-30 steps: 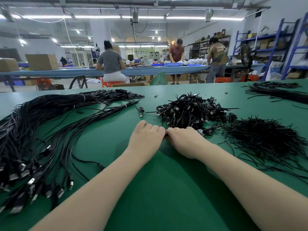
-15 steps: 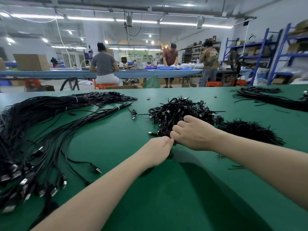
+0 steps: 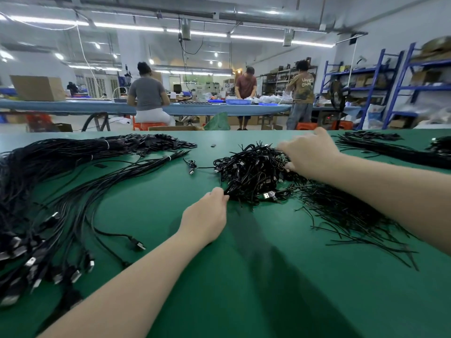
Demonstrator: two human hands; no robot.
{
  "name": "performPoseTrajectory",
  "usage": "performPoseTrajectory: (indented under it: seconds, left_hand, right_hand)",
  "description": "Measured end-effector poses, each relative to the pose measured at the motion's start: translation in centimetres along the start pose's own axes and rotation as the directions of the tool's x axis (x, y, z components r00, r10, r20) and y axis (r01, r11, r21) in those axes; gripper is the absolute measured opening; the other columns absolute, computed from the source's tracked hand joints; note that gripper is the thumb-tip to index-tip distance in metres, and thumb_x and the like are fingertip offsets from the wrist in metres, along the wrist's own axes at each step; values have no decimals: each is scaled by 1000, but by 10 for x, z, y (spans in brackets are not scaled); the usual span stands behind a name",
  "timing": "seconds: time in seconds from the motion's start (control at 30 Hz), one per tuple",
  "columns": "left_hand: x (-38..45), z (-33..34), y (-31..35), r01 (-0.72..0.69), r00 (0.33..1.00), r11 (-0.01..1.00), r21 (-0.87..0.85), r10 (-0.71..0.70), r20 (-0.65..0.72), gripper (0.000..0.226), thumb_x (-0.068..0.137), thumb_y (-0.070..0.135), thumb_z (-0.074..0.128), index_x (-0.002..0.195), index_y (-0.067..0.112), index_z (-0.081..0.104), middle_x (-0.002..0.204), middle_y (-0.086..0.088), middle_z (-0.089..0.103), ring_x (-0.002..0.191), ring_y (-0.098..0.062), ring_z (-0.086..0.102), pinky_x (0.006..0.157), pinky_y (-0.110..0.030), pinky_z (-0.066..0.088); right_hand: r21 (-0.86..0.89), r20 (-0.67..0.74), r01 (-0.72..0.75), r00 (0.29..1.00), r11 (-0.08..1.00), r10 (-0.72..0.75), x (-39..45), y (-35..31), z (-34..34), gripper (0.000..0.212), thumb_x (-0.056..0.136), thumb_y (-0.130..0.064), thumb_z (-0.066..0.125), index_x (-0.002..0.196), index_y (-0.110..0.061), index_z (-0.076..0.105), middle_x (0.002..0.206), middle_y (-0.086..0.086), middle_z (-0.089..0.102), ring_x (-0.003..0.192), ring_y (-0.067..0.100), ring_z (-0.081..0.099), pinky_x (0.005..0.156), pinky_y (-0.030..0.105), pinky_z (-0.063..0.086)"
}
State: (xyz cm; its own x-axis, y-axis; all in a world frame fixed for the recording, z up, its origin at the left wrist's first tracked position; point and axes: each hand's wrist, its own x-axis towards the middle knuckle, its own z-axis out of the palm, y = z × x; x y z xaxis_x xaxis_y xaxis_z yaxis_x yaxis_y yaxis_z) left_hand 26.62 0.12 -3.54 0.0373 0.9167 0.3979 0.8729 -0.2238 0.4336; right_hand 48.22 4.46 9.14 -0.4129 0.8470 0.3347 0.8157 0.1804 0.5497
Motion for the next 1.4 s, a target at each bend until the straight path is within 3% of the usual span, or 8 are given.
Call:
performPoseTrajectory:
  seconds: [0.13, 0.43, 0.57, 0.7, 0.83, 0.97, 1.07, 1.4]
  left_hand:
    - [3, 3, 2, 41, 999, 998, -44, -41, 6, 33, 104, 36, 24, 74, 21, 25, 72, 2, 42, 60, -20, 40, 57, -35, 29]
    - [16, -1, -9, 117, 993, 967, -226, -119, 6, 38, 104, 35, 26, 71, 17, 28, 69, -2, 44, 62, -23, 40, 57, -36, 28]
    - [19, 1, -11, 101, 995, 972, -211, -104, -2, 38, 103, 35, 27, 70, 18, 28, 67, -2, 44, 58, -19, 38, 54, -36, 26]
    - [24, 0, -14, 89, 996, 973, -215, -83, 41, 37, 103, 35, 28, 70, 17, 28, 68, 0, 44, 60, -20, 39, 58, -36, 29]
    - [26, 3, -15, 107, 990, 968, -226, -82, 116, 36, 102, 39, 27, 75, 16, 34, 74, 1, 48, 72, -26, 45, 70, -38, 38]
    - [27, 5, -15, 105, 992, 967, -231, -85, 94, 36, 101, 42, 28, 73, 19, 34, 72, 2, 48, 75, -29, 49, 72, -39, 42]
    - [26, 3, -17, 105, 994, 953, -286, -92, 57, 32, 100, 40, 32, 80, 17, 40, 78, -5, 55, 81, -35, 56, 80, -47, 48]
    - [27, 10, -16, -10, 997, 999, 41, 7, 74, 15, 102, 32, 32, 97, 18, 34, 81, 0, 50, 75, -31, 54, 64, -39, 42]
  right_hand:
    - [218, 500, -41, 863, 975, -75, -8, 19, 23, 37, 83, -44, 68, 118, -34, 61, 101, -14, 56, 96, 12, 54, 85, 28, 42]
    - [404, 637, -307, 770, 862, -24, -12, 10, 71, 35, 78, -47, 74, 99, -19, 72, 100, -3, 68, 93, 15, 63, 80, 27, 52]
    - [477, 665, -387, 746, 789, -36, -8, 15, 77, 18, 76, -41, 77, 85, -27, 70, 96, -2, 68, 81, 16, 62, 60, 26, 49]
    - [623, 504, -328, 862, 710, -44, -6, 13, 78, 15, 79, -41, 74, 82, -26, 70, 88, 0, 71, 67, 15, 58, 57, 26, 48]
    - [848, 76, -130, 989, 514, 125, -4, -15, 57, 9, 84, -31, 70, 81, -24, 68, 68, -8, 68, 54, -2, 62, 59, 20, 55]
    - [950, -177, 122, 969, 288, 174, -4, -78, 29, 7, 87, -22, 68, 83, -22, 62, 77, -8, 68, 67, 3, 67, 67, 20, 55]
    - [890, -348, 267, 921, 369, 173, -4, -121, 28, 3, 87, -15, 66, 87, -14, 64, 80, -4, 66, 75, 13, 62, 73, 30, 52]
    - [952, -293, 242, 899, 187, 325, -4, -130, 39, 4, 84, -12, 69, 83, -14, 66, 73, -13, 64, 67, -2, 59, 64, 9, 44]
